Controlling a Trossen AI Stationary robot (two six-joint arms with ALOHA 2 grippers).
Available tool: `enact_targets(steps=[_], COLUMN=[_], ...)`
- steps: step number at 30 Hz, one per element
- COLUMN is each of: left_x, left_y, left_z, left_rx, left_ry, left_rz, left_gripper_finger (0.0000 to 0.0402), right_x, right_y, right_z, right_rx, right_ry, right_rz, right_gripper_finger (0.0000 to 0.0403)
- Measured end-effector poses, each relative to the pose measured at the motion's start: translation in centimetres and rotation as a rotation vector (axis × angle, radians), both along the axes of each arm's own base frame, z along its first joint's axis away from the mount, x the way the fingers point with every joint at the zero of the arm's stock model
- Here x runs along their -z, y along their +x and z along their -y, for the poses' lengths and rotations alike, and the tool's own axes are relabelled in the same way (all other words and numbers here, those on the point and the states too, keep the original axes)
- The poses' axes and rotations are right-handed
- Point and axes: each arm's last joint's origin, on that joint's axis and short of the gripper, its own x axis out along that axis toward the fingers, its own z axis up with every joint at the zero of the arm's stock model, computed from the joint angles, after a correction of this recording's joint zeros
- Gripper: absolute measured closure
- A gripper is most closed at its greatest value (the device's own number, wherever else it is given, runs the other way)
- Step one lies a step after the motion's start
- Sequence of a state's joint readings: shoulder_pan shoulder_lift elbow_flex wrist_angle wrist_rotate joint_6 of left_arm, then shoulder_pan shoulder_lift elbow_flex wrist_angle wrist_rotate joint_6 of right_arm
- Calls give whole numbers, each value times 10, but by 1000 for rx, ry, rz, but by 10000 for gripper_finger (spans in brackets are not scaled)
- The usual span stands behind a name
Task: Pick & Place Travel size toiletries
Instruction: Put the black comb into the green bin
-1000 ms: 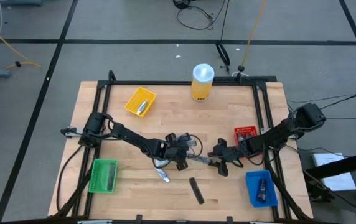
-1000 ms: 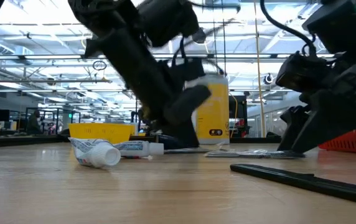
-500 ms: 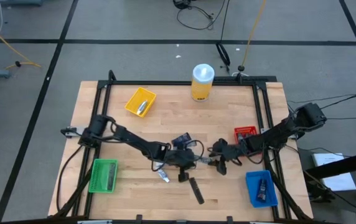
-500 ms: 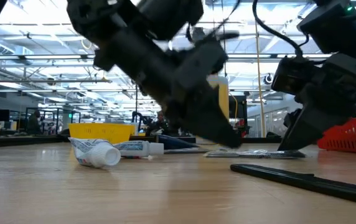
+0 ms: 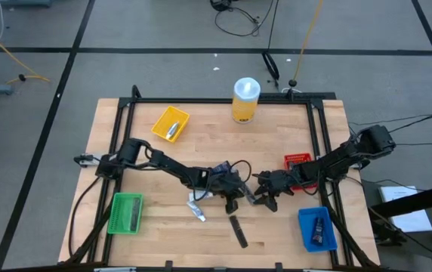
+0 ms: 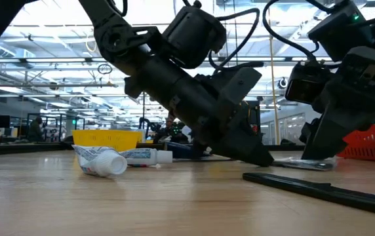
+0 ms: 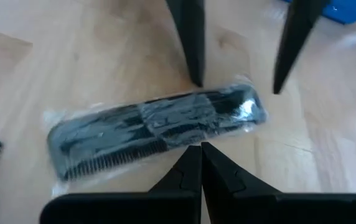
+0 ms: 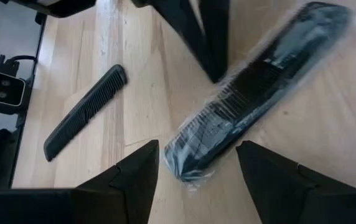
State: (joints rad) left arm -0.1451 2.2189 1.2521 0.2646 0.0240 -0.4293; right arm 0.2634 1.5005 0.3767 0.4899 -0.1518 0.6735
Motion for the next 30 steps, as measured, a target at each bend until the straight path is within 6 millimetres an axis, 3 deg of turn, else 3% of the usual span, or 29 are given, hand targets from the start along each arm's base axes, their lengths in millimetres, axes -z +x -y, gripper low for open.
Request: enact_targets(steps=[21,30], left_x=[1,1], left_y=[1,1], left_z=[-3,-3], left_rx=[-26,-20], left_ry=[26,34], left_rz=[26,27], left_gripper_finger=[399,400], right_x=[1,11], right_y=[3,8], right_z=[13,24], right_rx=[218,255], right_ry=[12,81], right_rz=[-18,-83], right_gripper_finger=[191,191])
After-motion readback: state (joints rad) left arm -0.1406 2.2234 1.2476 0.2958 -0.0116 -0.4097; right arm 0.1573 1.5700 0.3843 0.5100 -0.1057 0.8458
